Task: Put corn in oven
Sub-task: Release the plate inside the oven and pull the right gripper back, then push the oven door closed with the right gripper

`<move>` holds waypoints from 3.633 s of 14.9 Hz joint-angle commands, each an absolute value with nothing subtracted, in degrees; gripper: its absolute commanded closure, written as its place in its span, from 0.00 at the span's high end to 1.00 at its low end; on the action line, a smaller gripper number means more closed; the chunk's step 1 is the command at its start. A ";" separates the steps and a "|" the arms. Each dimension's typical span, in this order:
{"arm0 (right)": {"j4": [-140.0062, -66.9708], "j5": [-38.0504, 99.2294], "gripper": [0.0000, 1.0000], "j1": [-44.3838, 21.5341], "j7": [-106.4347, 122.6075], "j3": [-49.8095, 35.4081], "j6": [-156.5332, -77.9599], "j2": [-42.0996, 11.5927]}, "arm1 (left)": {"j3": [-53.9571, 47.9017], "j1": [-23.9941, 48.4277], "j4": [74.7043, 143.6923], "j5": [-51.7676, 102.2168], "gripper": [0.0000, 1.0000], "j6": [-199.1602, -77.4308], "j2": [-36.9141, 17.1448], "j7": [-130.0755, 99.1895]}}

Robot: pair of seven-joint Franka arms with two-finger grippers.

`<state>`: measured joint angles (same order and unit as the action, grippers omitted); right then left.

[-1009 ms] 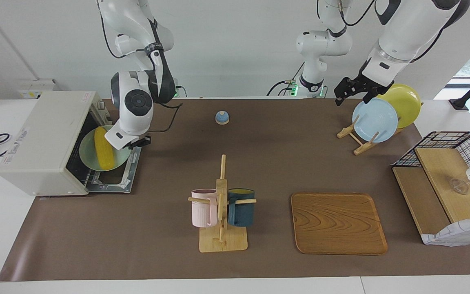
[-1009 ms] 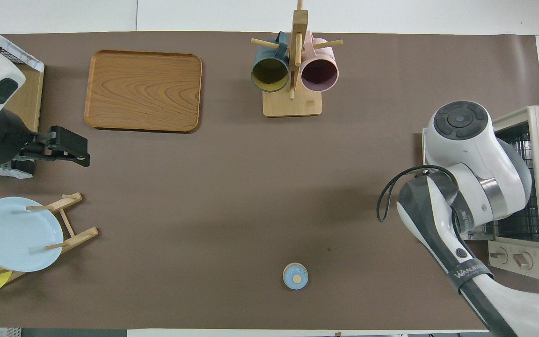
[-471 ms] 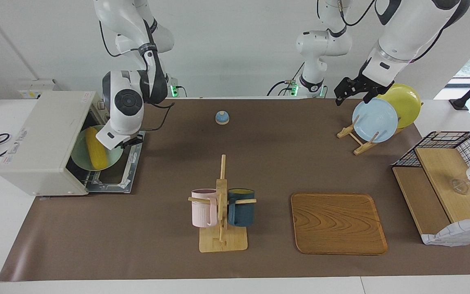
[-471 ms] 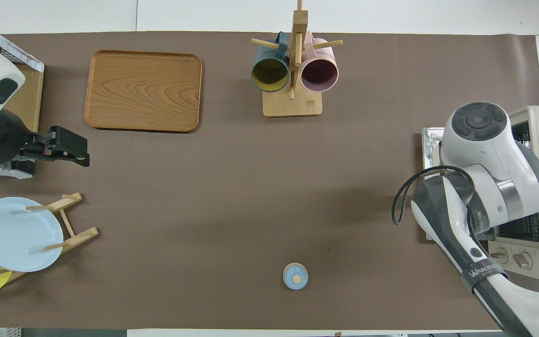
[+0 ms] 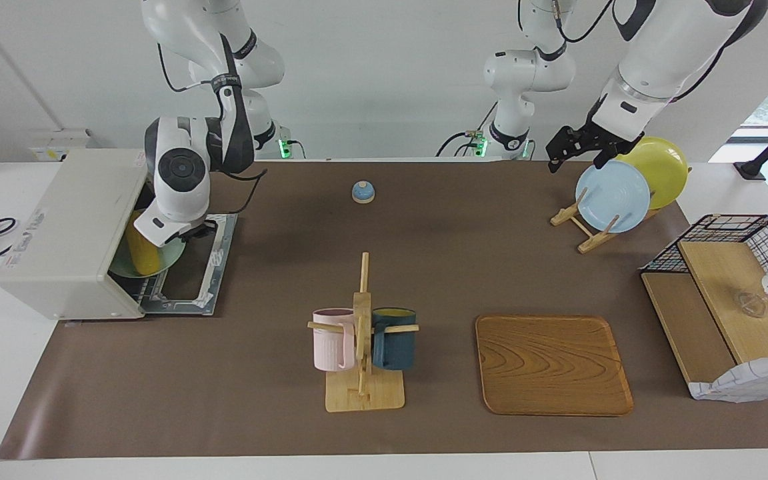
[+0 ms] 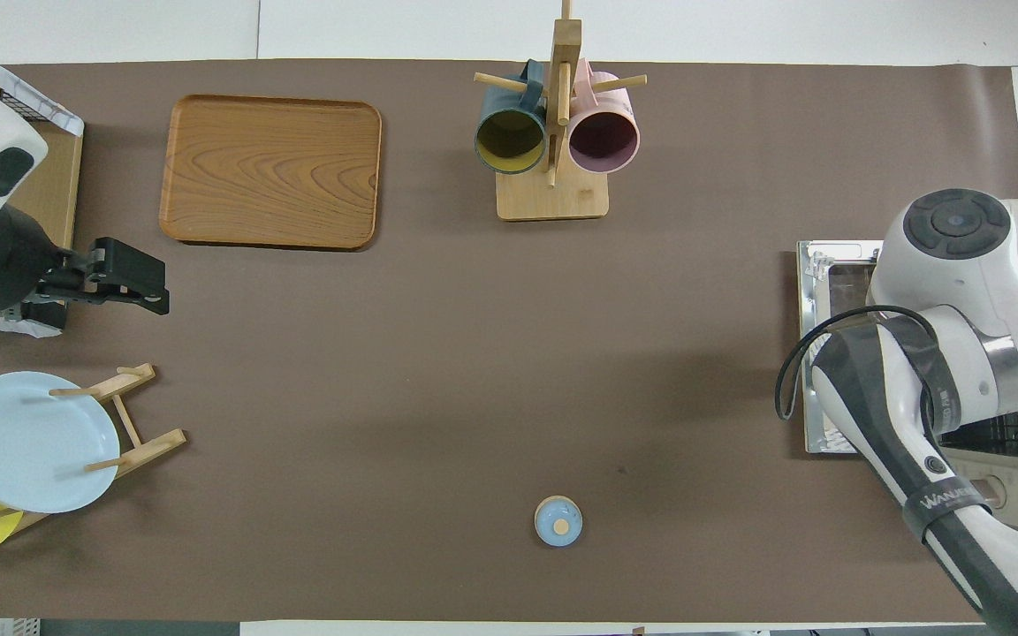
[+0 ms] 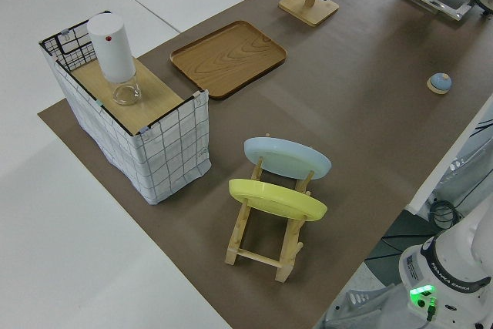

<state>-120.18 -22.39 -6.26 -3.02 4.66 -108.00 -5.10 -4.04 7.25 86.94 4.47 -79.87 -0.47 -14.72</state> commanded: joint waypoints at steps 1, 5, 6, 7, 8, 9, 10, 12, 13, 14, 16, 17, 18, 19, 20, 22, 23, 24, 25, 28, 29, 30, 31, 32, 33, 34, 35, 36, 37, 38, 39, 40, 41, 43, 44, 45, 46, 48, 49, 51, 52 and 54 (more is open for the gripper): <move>-121.82 -22.77 0.06 -4.14 -0.70 3.87 -109.51 -4.13 | -4.31 6.68 88.15 4.83 1.00 -79.37 0.79 -14.77; -120.50 -22.41 0.20 -4.04 0.09 3.69 -109.25 -4.57 | -4.31 6.68 88.15 4.83 1.00 -79.37 0.79 -14.77; -120.15 -22.41 0.21 -4.13 0.17 3.69 -109.16 -4.57 | -4.31 6.68 88.15 4.83 1.00 -79.37 0.79 -14.77; -119.80 -22.41 0.26 -4.22 0.26 3.52 -109.16 -4.57 | -4.31 6.68 88.15 4.83 1.00 -79.37 0.79 -14.77; -119.19 -22.41 0.28 -4.39 1.05 3.43 -108.81 -4.48 | -4.31 6.68 88.15 4.83 1.00 -79.37 0.79 -14.77; -117.96 -21.63 0.31 -4.48 2.01 3.43 -108.11 -4.57 | -4.31 6.68 88.15 4.83 1.00 -79.37 0.79 -14.77; -116.73 -19.88 0.32 -4.48 2.54 3.34 -107.15 -4.48 | -4.31 6.68 88.15 4.83 1.00 -79.37 0.79 -14.77; -114.18 -17.33 0.32 -4.66 3.25 3.17 -104.78 -4.57 | -4.31 6.68 88.15 4.83 1.00 -79.37 0.79 -14.77; -113.04 -16.88 0.32 -5.35 3.25 2.73 -103.81 -4.66 | -4.31 6.68 88.15 4.83 1.00 -79.37 0.79 -14.77; -111.81 -16.61 0.31 -5.80 3.16 2.64 -102.75 -5.01 | -4.31 6.68 88.15 4.83 1.00 -79.37 0.79 -14.77; -110.40 -14.43 0.16 -6.41 2.81 2.55 -103.53 -5.89 | -4.31 6.68 88.15 4.83 1.00 -79.37 0.79 -14.77; -109.96 -12.85 0.04 -6.94 2.46 2.64 -104.41 -6.32 | -4.31 6.68 88.15 4.83 1.00 -79.37 0.79 -14.77; -110.21 -11.79 0.00 -7.20 1.42 2.55 -106.94 -6.50 | -4.31 6.68 88.15 4.83 1.00 -79.37 0.79 -14.77; -111.08 -11.69 0.00 -8.86 0.10 2.55 -109.22 -6.76 | -4.31 6.68 88.15 4.83 1.00 -79.37 0.79 -14.77; -111.70 -11.60 0.00 -10.88 -2.96 2.55 -110.99 -7.55 | -4.31 6.68 88.15 4.83 1.00 -79.37 0.79 -14.77; -111.88 -11.60 0.00 -14.92 -11.47 2.55 -112.76 -10.44 | -4.31 6.68 88.15 4.83 1.00 -79.37 0.79 -14.77; -112.23 -11.60 0.00 -15.03 -13.25 2.55 -114.24 -11.68 | -4.31 6.68 88.15 4.83 1.00 -79.37 0.79 -14.77; -114.06 -11.60 0.00 -15.03 -13.88 2.55 -116.17 -11.95 | -4.31 6.68 88.24 4.83 1.00 -79.37 0.79 -14.77; -115.21 -11.60 0.00 -14.86 -13.97 2.55 -117.32 -11.87 | -4.31 6.68 88.16 4.83 1.00 -79.37 0.79 -14.77; -119.61 -11.69 0.00 -12.41 -13.89 2.64 -121.36 -11.69 | -4.31 6.68 88.15 4.83 1.00 -79.37 0.79 -14.77; -120.32 -11.69 0.00 -12.04 -13.80 2.64 -121.72 -11.78 | -4.31 6.68 88.15 4.83 1.00 -79.37 0.79 -14.77; -121.11 -11.69 0.00 -12.04 -13.97 2.64 -121.99 -11.86 | -4.31 6.68 88.15 4.83 1.00 -79.37 0.79 -14.77; -121.46 -11.69 0.00 -12.04 -13.97 2.64 -122.08 -12.04 | -4.31 6.68 88.15 4.83 1.00 -79.37 0.79 -14.77; -121.73 -11.86 0.00 -11.69 -13.63 2.64 -122.08 -12.13 | -4.39 6.68 88.15 4.83 1.00 -79.37 0.79 -14.77; -122.16 -12.13 0.00 -11.60 -13.45 2.64 -122.08 -12.13 | -4.31 6.68 88.15 4.83 1.00 -79.37 0.79 -14.77; -122.34 -12.56 0.00 -11.78 -13.45 2.64 -121.99 -12.13 | -4.31 6.68 88.15 4.83 1.00 -79.37 0.79 -14.77; -122.43 -12.66 0.00 -11.86 -13.45 2.64 -121.82 -12.13 | -4.31 6.68 88.15 4.83 1.00 -79.37 0.79 -14.77; -122.69 -12.92 0.00 -11.87 -13.53 2.72 -121.82 -12.13 | -4.31 6.68 88.15 4.83 1.00 -79.37 0.79 -14.77; -122.87 -13.62 0.00 -11.78 -13.88 2.72 -121.73 -12.04 | -4.39 6.68 88.15 4.83 1.00 -79.37 0.79 -14.77; -122.96 -14.32 0.00 -11.43 -13.89 2.81 -121.47 -12.04 | -4.31 6.68 88.15 4.83 1.00 -79.37 0.79 -14.77; -123.05 -14.67 0.00 -11.08 -14.15 2.81 -121.38 -12.04 | -4.31 6.68 88.15 4.83 1.00 -79.37 0.79 -14.77; -123.13 -14.76 0.00 -11.07 -14.67 2.81 -121.20 -12.04 | -4.39 6.68 88.15 4.83 1.00 -79.37 0.79 -14.77; -123.13 -15.55 0.00 -11.34 -15.72 2.81 -120.94 -12.04 | -4.31 6.68 88.15 4.83 1.00 -79.37 0.79 -14.77; -123.22 -19.14 0.00 -11.51 -17.57 2.81 -119.54 -12.04 | -4.31 6.68 88.15 4.83 1.00 -79.37 0.79 -14.77; -123.22 -20.20 0.00 -11.77 -18.54 2.81 -118.49 -11.95 | -4.31 6.68 88.15 4.83 1.00 -79.37 0.79 -14.77; -123.05 -21.69 0.00 -11.86 -19.24 2.81 -117.08 -11.87 | -4.31 6.68 88.15 4.83 1.00 -79.37 0.79 -14.77; -122.79 -24.41 0.00 -11.78 -19.42 2.81 -116.29 -11.87 | -4.31 6.68 88.15 4.83 1.00 -79.37 0.79 -14.77; -121.04 -27.41 0.00 -11.69 -19.25 2.73 -113.75 -11.95 | -4.31 6.68 88.15 4.83 1.00 -79.37 0.79 -14.77; -119.11 -27.68 0.00 -11.43 -18.38 2.72 -111.64 -11.95 | -4.39 6.68 88.24 4.83 1.00 -79.37 0.79 -14.77; -115.51 -27.51 0.00 -10.64 -12.43 2.90 -107.25 -11.26 | -4.31 6.68 88.15 4.83 1.00 -79.37 0.79 -14.77; -114.01 -26.99 0.00 -9.24 -8.91 2.99 -105.05 -9.86 | -4.31 6.68 88.15 4.83 1.00 -79.37 0.79 -14.77; -113.03 -26.89 0.00 -6.95 -3.97 2.90 -102.49 -7.05 | -4.31 6.68 88.15 4.83 1.00 -79.37 0.79 -14.77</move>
